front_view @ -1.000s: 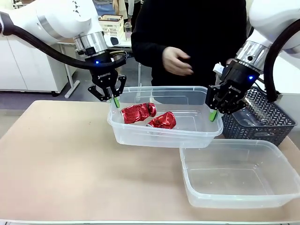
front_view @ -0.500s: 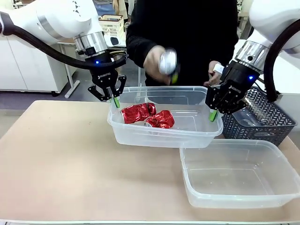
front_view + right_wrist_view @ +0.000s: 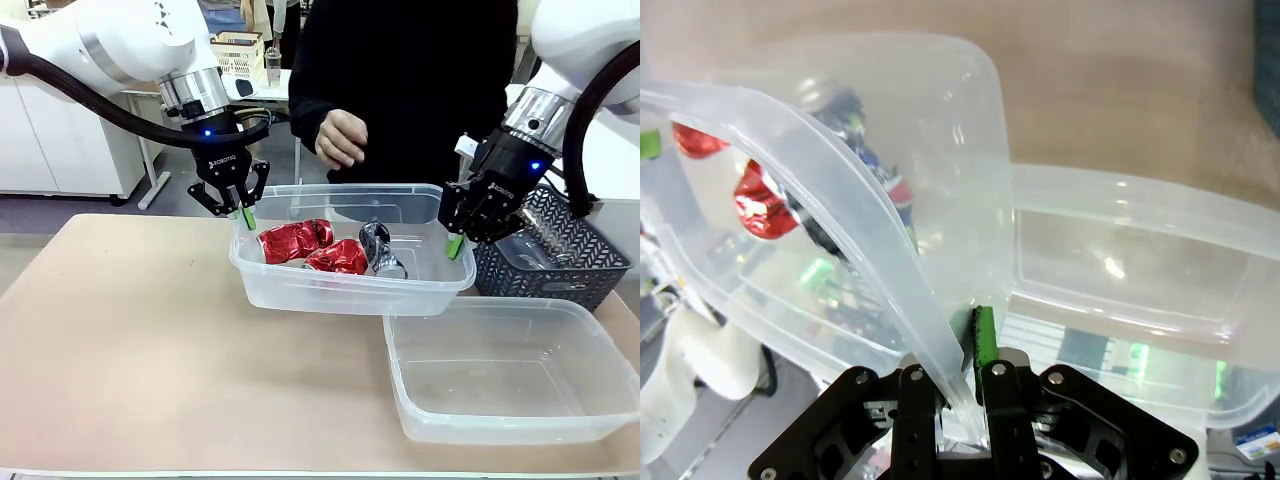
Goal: Sort the waste into each basket.
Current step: Offer the picked Organizing box to the human.
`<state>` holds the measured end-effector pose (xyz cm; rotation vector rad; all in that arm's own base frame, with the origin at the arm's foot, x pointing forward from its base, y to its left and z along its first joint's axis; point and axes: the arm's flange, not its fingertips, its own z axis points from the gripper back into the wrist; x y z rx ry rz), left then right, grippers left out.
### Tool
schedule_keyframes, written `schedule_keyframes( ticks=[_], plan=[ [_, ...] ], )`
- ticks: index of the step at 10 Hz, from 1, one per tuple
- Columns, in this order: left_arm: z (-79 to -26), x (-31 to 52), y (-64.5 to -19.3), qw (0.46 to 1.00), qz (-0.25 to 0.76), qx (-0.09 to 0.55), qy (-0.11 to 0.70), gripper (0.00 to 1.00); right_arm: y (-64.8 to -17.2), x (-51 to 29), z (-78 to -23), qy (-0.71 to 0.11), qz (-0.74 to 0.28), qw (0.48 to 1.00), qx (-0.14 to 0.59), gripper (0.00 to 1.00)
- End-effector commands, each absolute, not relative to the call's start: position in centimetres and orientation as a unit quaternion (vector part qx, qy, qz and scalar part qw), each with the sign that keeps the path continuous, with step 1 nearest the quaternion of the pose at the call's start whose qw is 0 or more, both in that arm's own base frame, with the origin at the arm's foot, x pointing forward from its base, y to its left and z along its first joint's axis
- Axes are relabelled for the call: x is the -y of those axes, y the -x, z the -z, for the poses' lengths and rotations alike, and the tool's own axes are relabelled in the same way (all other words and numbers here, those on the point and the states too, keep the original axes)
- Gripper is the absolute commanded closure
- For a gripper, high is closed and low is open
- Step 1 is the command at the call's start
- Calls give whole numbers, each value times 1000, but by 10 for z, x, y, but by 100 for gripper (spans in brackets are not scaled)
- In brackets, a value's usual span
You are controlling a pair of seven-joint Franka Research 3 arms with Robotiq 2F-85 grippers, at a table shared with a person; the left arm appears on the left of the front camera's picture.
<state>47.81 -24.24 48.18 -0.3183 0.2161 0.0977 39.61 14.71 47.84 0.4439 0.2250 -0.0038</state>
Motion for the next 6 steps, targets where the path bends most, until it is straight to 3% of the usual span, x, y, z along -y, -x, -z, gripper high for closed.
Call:
schedule_keyframes(
  ticks=[1, 6],
  plan=[
    [-485, 240, -483, 979, -67, -98, 168, 94, -395, -149, -482, -223, -1, 968, -116, 94],
    [-485, 240, -483, 979, -67, -98, 168, 94, -395, -149, -482, -223, -1, 968, -116, 94]
  ],
)
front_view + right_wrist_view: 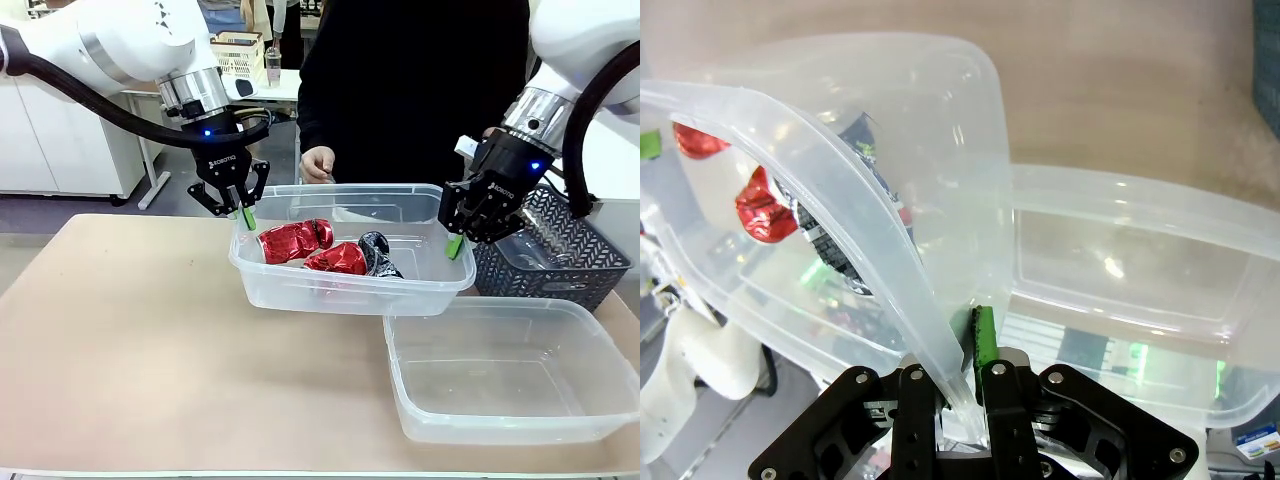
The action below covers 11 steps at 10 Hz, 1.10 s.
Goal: Sort the waste into each basket.
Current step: Offer the picked Organizing box to the human.
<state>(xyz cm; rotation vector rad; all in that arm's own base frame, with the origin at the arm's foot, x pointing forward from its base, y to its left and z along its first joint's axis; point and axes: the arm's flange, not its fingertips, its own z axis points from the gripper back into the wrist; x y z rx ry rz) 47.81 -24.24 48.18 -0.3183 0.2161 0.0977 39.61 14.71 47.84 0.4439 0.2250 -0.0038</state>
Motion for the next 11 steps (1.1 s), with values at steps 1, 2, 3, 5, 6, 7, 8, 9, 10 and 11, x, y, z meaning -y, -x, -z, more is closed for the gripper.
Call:
schedule_keyframes(
  ticks=[1, 2, 3, 5, 6, 7, 8, 9, 10, 11],
  plan=[
    [-485, 240, -483, 979, -67, -98, 168, 94, -395, -149, -482, -223, -1, 968, -116, 94],
    [-485, 240, -483, 979, -67, -98, 168, 94, -395, -149, -482, -223, -1, 968, -116, 94],
    [-485, 240, -483, 979, -67, -98, 168, 94, -395, -149, -482, -223, -1, 968, -116, 94],
    [-485, 240, -483, 979, -67, -98, 168, 94, -396, -147, -478, -220, 2, 969, -111, 94],
    [-482, 242, -478, 980, -49, -107, 158, 94, -427, -155, -476, -221, 5, 964, -146, 94],
    [-491, 241, -501, 983, -53, -94, 147, 94, -463, -162, -473, -223, 14, 961, -162, 94],
    [-502, 237, -530, 982, -73, -78, 154, 94, -500, -168, -473, -223, 10, 961, -165, 94],
    [-511, 235, -553, 983, -76, -64, 155, 94, -528, -172, -474, -232, 10, 957, -174, 94],
    [-516, 232, -576, 983, -92, -45, 153, 94, -553, -177, -475, -244, 12, 953, -178, 94],
    [-516, 232, -592, 982, -91, -49, 161, 94, -569, -180, -474, -243, 17, 954, -177, 94]
  ],
)
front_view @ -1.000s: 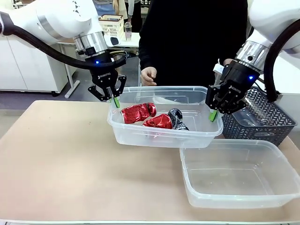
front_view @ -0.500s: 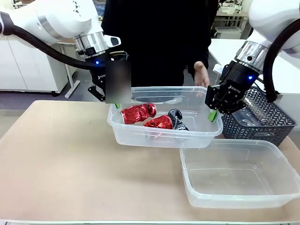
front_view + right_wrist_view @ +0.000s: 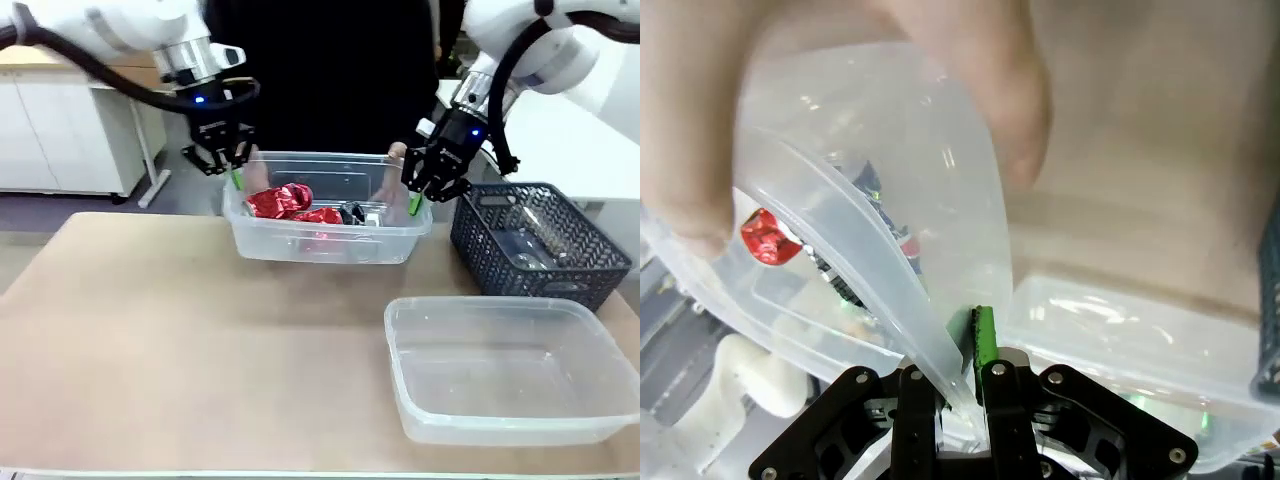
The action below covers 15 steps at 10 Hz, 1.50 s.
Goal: Sort the waste into each basket.
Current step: Offer the picked Organizing box to the human, then release the Organizing box you were holding.
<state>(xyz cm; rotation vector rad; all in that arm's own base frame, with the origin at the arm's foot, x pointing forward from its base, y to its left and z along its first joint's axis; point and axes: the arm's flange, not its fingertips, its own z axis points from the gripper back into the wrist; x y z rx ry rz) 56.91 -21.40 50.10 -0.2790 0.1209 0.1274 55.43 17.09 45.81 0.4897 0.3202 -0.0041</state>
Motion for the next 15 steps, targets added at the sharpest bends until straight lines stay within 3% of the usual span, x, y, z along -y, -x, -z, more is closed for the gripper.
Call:
schedule_keyframes(
  ticks=[1, 4, 5, 14, 15],
  plan=[
    [-511, 229, -608, 980, -91, -59, 167, 94, -580, -182, -470, -243, 20, 952, -184, 94],
    [-498, 220, -631, 971, -121, -83, 186, 94, -581, -181, -458, -239, 24, 953, -186, 94],
    [-490, 210, -612, 984, -72, -76, 145, 94, -585, -173, -459, -239, 11, 955, -173, 94],
    [-488, 213, -616, 985, -61, -85, 136, 94, -586, -172, -457, -234, 12, 957, -173, 94],
    [-490, 218, -614, 987, -37, -76, 140, 36, -577, -166, -461, -243, 19, 958, -153, 36]
  ],
)
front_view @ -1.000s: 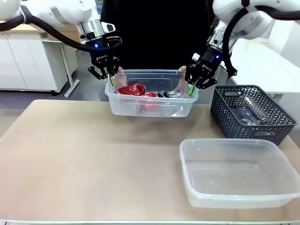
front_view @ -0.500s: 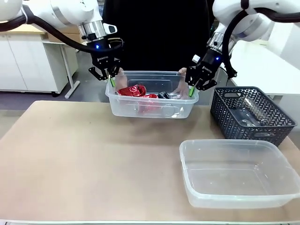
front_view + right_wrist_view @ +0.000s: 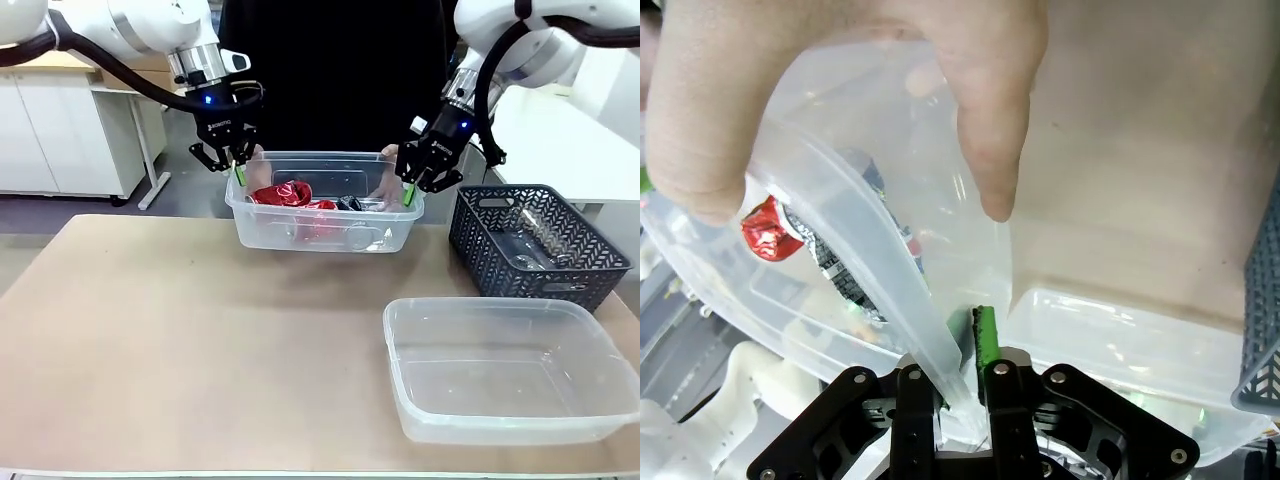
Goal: Sort the waste into each basket.
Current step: Release the Organizing box you were holding.
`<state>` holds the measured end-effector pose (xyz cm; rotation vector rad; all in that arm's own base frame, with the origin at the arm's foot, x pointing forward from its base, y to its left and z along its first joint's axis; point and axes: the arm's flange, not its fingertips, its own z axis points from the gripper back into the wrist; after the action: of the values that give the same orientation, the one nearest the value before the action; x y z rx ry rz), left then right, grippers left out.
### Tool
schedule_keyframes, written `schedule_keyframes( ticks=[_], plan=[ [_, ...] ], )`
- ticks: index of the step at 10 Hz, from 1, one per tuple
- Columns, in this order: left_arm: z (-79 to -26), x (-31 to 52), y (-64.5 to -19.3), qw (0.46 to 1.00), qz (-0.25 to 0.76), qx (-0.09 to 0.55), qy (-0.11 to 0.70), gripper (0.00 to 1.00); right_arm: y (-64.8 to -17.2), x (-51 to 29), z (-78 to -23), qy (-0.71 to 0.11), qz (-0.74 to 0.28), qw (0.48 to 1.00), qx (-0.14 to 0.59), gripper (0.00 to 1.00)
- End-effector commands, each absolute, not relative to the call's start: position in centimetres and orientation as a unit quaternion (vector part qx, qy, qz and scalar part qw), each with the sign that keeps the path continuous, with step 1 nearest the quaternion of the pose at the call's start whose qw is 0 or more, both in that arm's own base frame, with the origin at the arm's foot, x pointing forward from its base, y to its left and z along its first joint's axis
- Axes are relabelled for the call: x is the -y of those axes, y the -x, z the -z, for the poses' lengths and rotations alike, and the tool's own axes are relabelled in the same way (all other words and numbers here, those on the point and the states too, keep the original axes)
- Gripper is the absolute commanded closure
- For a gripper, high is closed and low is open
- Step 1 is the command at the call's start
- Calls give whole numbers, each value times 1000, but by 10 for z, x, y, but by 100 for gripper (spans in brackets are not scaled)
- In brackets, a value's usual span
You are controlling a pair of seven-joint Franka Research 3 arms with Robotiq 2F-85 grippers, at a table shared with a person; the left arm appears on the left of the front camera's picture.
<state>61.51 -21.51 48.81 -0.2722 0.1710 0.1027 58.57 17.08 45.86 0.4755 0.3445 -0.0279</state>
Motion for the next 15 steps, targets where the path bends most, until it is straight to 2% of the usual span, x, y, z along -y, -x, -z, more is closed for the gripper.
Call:
schedule_keyframes(
  ticks=[1, 2, 3, 4, 10, 13, 14, 15],
  plan=[
    [-493, 220, -612, 987, -27, -72, 141, 36, -573, -163, -462, -249, 21, 958, -140, 37],
    [-494, 220, -610, 987, -31, -69, 145, 0, -571, -162, -462, -255, 14, 958, -130, 0],
    [-495, 217, -607, 986, -34, -64, 147, 32, -571, -163, -462, -255, 12, 959, -121, 32],
    [-496, 215, -605, 986, -38, -59, 150, 0, -571, -163, -461, -253, 15, 960, -118, 0],
    [-501, 204, -593, 984, -27, -48, 169, 0, -567, -160, -471, -245, 21, 967, -68, 0],
    [-501, 196, -573, 982, 6, -52, 182, 0, -560, -160, -473, -234, 14, 971, -47, 0],
    [-505, 209, -597, 985, -22, -56, 162, 0, -574, -161, -480, -242, 30, 967, -76, 0],
    [-505, 209, -597, 985, -22, -56, 162, 0, -574, -161, -480, -242, 30, 967, -76, 0]
  ],
)
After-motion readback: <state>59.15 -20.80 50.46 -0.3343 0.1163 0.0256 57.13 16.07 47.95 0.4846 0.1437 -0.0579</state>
